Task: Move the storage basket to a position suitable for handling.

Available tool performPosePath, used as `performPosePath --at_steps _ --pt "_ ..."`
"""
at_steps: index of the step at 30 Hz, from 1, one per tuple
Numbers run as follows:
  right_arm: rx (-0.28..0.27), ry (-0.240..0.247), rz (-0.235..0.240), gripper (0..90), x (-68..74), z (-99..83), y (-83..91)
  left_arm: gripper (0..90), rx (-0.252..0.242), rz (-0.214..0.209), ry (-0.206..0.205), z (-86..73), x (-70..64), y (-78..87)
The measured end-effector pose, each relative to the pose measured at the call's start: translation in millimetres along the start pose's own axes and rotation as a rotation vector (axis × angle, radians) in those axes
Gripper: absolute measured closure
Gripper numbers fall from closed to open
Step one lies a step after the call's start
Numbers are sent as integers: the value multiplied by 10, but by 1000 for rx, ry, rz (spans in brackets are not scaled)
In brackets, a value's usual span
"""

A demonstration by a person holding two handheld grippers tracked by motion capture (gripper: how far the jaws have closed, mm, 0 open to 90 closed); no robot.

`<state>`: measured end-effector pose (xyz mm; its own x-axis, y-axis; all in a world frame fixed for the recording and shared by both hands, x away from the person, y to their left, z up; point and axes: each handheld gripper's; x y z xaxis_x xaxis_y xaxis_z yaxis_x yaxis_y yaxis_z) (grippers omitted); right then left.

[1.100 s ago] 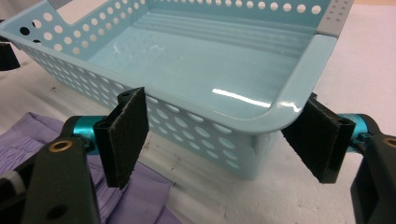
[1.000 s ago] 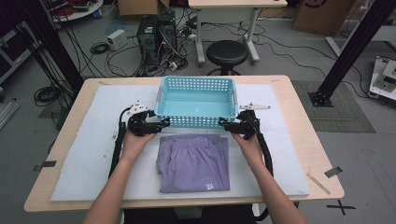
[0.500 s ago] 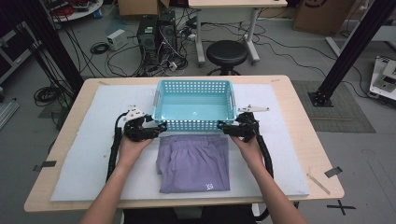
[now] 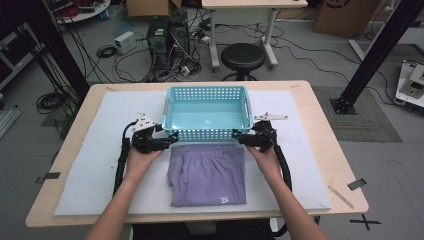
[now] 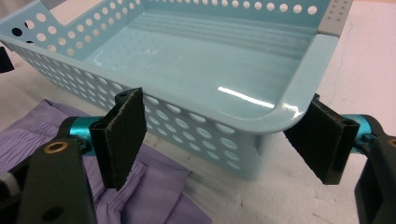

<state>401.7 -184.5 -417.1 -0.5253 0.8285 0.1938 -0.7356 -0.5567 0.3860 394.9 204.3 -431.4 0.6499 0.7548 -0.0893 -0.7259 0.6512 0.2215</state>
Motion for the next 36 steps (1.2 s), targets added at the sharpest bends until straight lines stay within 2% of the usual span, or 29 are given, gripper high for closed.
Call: performPosePath --at_steps 7,14,17,19,22,25,29,32,33,36 --pt "-1 1 0 229 35 8 -43 321 -8 14 15 0 37 9" --pt "2 7 1 229 26 14 -52 309 -10 6 19 6 51 24" --pt "11 46 -27 233 42 19 -19 270 -10 24 5 49 42 89" --pt "-1 52 -35 233 40 23 29 250 -10 25 8 65 47 145" --pt "-30 51 -45 233 23 31 159 232 -44 31 0 104 28 294" --pt "-44 52 -49 233 29 25 292 232 -44 42 -9 127 -12 420" --pt "-69 74 -63 231 73 -18 483 218 -44 49 -60 115 -110 589" --pt "-95 100 -69 231 121 -57 605 222 -81 44 -105 85 -174 717" --pt "-98 105 -69 231 136 -59 637 222 -114 26 -107 68 -181 760" --pt "-103 127 -74 230 188 -52 716 222 -153 13 -83 46 -165 841"
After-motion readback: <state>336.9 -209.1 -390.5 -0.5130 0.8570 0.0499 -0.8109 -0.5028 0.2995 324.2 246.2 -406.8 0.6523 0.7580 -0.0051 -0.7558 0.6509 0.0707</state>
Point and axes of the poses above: each handheld gripper's, and its own axes: y roughly backward along the jaws, z roughly out of its top, x roughly to its left, and after that the axes turned 10 degrees about -x, right-handed
